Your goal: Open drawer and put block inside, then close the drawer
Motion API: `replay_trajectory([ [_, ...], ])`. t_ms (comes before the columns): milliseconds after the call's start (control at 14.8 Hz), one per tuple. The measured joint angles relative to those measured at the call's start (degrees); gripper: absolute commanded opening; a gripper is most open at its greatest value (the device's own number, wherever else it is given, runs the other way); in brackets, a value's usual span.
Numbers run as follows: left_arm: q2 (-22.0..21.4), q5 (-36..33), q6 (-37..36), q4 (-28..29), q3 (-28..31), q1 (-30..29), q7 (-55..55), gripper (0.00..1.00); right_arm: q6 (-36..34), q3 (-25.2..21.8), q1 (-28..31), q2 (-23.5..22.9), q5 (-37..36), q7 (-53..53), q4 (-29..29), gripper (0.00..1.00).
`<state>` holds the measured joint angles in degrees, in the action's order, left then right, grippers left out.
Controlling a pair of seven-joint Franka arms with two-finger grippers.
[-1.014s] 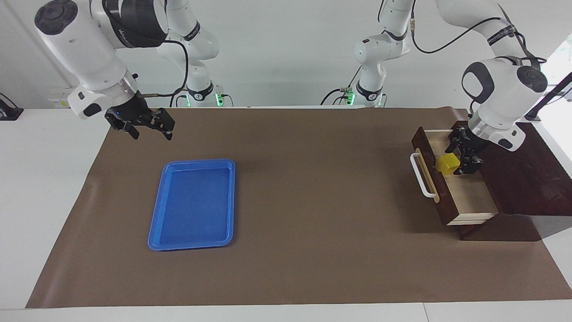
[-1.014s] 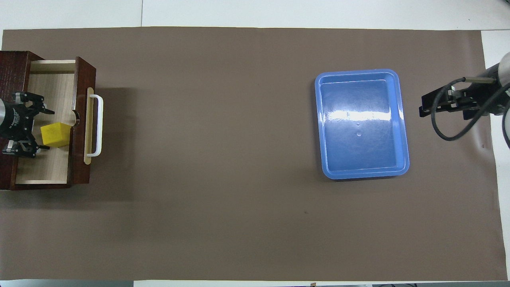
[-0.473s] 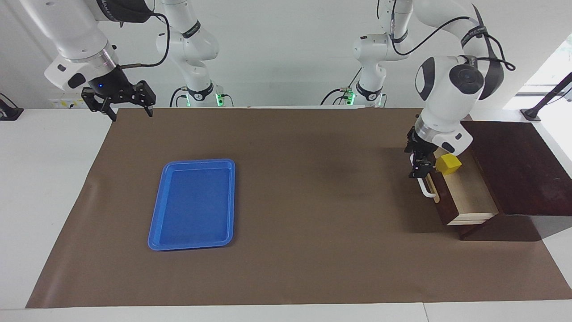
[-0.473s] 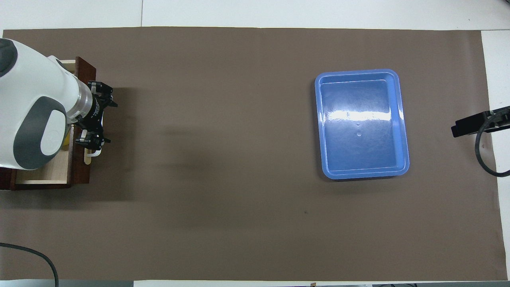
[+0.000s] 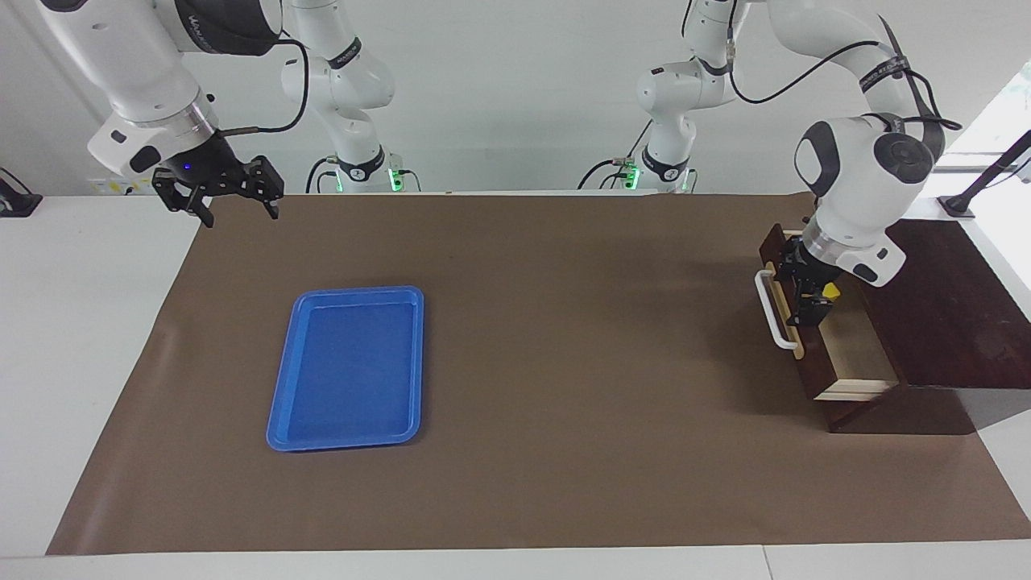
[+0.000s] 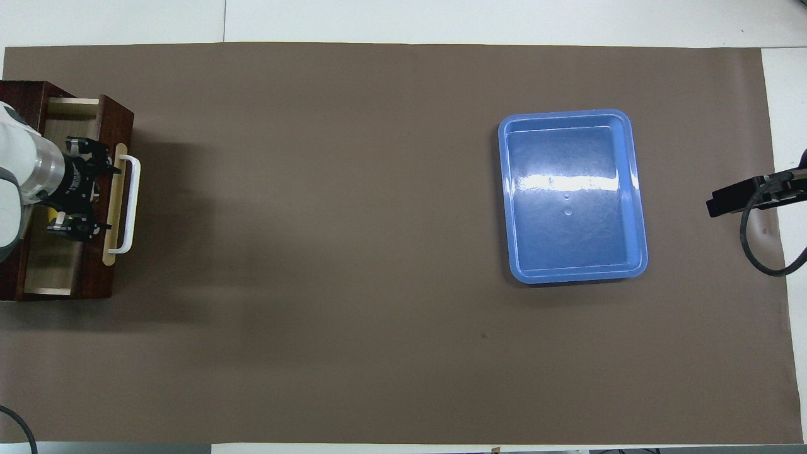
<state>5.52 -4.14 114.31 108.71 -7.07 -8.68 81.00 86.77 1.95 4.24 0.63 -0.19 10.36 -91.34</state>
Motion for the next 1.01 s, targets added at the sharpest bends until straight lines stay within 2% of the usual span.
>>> replay_trajectory([
  [541,-0.1,-0.3,3.0,0.0,0.1,-6.1,-8.7,1.0,0.4,0.0,0.0,0.0,-0.4,-0.1,-0.6,1.0],
  [811,-0.1,-0.5,2.8,0.0,-0.3,-6.0,-10.9,1.0,0.4,0.0,0.0,0.0,-0.4,-0.1,-0.7,1.0],
  [1014,-1.2,-0.6,-0.8,-1.2,-1.2,-2.2,-12.6,1.0,0.4,0.0,0.0,0.0,-0.4,-0.1,-0.7,1.0],
])
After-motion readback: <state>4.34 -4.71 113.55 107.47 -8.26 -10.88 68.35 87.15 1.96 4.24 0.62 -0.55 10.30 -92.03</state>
